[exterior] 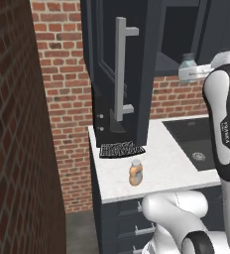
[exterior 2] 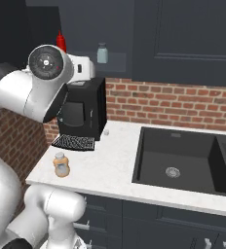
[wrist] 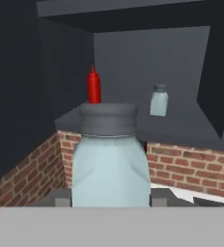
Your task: Put the shaker and condiment bottle from the counter next to their counterparts in the cabinet.
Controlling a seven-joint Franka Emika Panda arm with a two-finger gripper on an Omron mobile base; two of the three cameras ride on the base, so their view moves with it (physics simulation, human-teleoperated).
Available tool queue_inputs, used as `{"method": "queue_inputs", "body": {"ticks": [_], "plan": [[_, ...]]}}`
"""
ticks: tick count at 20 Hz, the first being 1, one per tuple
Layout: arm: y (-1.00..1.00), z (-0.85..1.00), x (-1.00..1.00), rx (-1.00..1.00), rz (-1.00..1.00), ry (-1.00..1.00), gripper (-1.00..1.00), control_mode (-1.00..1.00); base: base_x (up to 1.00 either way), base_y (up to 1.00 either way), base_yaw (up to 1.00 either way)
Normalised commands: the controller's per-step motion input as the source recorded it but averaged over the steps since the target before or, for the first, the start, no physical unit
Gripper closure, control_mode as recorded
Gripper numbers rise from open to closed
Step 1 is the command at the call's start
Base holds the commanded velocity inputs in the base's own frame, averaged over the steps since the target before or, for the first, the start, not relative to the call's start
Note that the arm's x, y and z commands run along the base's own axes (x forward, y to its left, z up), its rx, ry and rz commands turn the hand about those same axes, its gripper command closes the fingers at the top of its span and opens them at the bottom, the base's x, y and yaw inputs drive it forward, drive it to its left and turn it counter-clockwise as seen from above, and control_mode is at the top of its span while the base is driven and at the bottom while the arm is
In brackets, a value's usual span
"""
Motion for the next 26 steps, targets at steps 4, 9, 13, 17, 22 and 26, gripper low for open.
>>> {"method": "queue_inputs", "body": {"ticks": [4, 9, 13, 17, 22, 26], "plan": [[-0.01, -0.04, -0.06, 0.0, -0.03, -0.03, 1.0, -1.0, 0.0, 0.0, 0.0], [0.01, -0.32, 0.31, 0.0, 0.0, -0.13, 1.0, -1.0, 0.0, 0.0, 0.0], [0.0, -0.2, 0.37, 0.02, -0.02, -0.23, 1.0, -1.0, 0.0, 0.0, 0.0], [0.0, 0.0, 0.47, 0.02, -0.12, -0.05, 1.0, -1.0, 0.0, 0.0, 0.0], [0.0, 0.16, 0.57, 0.01, -0.17, 0.0, 1.0, -1.0, 0.0, 0.0, 0.0], [0.0, 0.15, 0.51, 0.0, -0.13, 0.04, 1.0, -1.0, 0.0, 0.0, 0.0]]}}
